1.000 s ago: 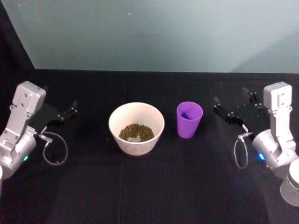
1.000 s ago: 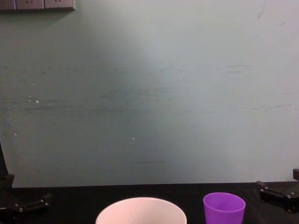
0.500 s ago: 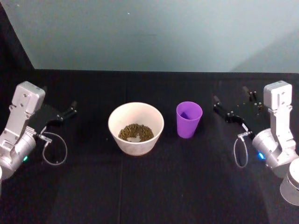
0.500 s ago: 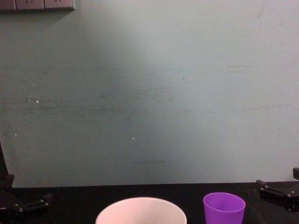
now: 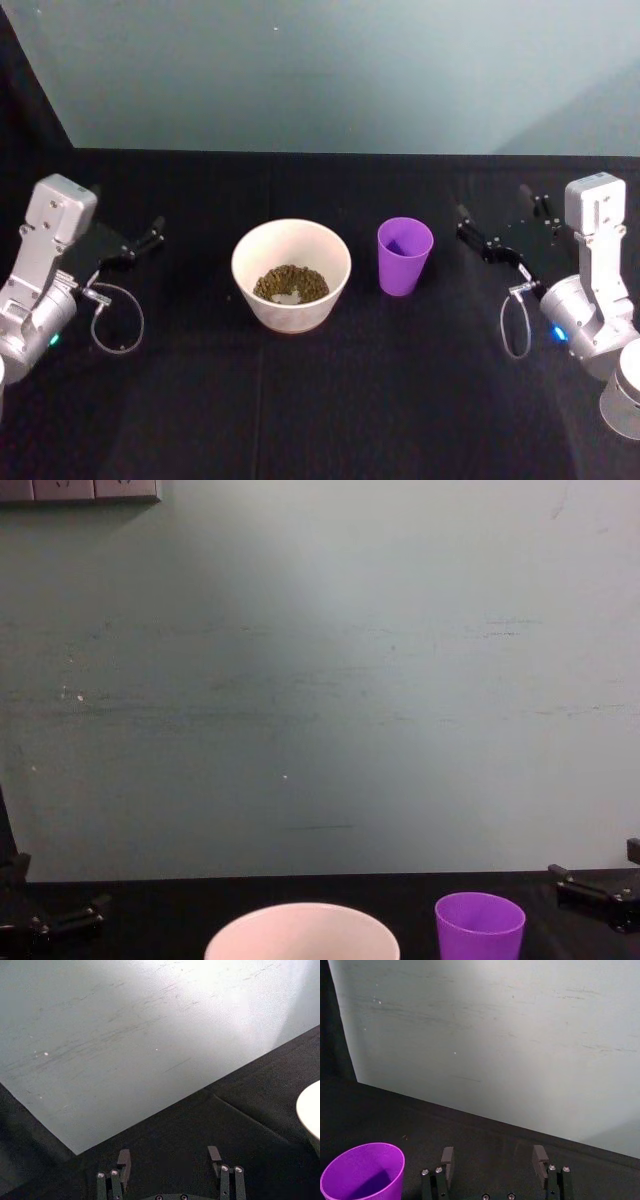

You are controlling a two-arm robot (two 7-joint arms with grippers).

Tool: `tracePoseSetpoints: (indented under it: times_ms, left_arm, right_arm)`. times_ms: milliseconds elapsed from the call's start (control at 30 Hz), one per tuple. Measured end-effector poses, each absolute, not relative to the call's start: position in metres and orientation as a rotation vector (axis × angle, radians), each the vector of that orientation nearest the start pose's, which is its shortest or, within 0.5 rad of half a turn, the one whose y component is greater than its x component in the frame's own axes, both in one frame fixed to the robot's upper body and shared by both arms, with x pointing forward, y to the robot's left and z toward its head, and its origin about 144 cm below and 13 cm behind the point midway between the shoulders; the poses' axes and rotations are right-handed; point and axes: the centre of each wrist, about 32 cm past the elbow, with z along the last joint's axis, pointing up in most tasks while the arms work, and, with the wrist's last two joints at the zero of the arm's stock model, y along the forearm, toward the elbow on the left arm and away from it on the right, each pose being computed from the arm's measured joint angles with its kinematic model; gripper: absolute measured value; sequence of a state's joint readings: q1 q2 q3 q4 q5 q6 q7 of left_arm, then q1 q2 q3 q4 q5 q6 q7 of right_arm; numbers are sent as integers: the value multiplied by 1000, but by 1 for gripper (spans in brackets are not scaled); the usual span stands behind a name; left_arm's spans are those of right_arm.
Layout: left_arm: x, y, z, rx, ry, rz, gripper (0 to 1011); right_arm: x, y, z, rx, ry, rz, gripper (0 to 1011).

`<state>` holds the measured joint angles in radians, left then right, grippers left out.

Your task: Pick up the cup and pour the mung beans from the cup into the bowl.

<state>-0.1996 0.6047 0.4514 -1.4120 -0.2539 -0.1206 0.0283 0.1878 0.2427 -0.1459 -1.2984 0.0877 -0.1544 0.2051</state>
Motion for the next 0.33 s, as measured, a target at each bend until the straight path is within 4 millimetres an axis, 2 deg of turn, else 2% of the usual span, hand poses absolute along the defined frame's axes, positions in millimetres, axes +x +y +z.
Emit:
tracePoseSetpoints:
  times_ms: [333]
  left_arm:
    - [489, 310, 1140, 304, -285, 1248, 1000]
  right_arm:
    - [508, -275, 1123, -112, -158, -1266, 1000]
